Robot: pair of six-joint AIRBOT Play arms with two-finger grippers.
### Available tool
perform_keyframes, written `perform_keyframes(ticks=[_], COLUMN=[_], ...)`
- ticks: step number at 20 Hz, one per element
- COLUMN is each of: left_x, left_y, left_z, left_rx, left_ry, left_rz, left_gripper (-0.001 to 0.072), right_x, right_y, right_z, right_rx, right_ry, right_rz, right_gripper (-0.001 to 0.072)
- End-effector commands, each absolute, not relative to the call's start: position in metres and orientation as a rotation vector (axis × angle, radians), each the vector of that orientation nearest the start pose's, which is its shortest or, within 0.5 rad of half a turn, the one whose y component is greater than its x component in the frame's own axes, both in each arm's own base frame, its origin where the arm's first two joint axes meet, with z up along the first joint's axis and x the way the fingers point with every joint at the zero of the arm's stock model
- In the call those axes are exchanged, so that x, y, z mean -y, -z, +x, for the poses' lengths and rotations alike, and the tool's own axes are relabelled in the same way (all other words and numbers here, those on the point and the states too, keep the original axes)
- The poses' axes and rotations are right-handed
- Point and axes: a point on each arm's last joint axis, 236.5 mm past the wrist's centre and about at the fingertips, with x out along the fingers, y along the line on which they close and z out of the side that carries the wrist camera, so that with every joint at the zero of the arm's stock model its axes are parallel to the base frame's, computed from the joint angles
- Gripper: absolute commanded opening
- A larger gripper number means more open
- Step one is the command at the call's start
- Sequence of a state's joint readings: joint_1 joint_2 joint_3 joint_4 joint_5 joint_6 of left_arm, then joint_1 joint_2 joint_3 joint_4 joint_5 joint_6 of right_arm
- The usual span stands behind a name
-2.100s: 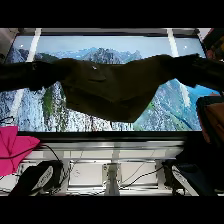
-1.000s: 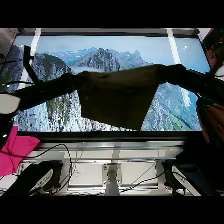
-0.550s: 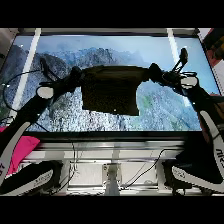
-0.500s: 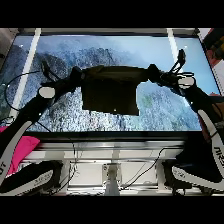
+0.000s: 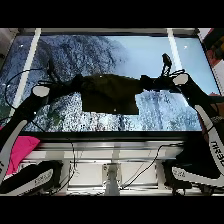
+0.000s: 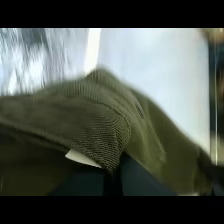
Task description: Fold the clothes and pants, and hang the long-sleeved shirts on hangers.
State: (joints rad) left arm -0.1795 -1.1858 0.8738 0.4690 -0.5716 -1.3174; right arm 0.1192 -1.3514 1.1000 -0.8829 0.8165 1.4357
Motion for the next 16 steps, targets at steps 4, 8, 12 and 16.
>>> perform_keyframes(ticks=[4, 8, 12, 16], left_x=[0.142, 0.106, 0.116, 0.141], left_y=[-0.008, 0.026, 0.048, 0.07], left_z=[0.321, 0.306, 0.311, 0.31], left_rx=[-1.328, -1.443, -1.48, -1.537], left_ry=[0.458, 0.329, 0.325, 0.352], left_rz=[-0.638, -0.528, -0.542, -0.577], left_gripper=[0.0039, 0.004, 0.004, 0.0153], right_x=[-0.163, -0.159, -0.152, -0.144], right_y=[-0.009, -0.002, 0.019, 0.035], right_z=[0.355, 0.351, 0.366, 0.379], right_rx=[-1.35, -1.372, -1.305, -1.243], right_ry=[-0.553, -0.543, -0.471, -0.41], right_rz=[0.267, 0.252, 0.273, 0.279], right_gripper=[0.0018, 0.0018, 0.0018, 0.0084])
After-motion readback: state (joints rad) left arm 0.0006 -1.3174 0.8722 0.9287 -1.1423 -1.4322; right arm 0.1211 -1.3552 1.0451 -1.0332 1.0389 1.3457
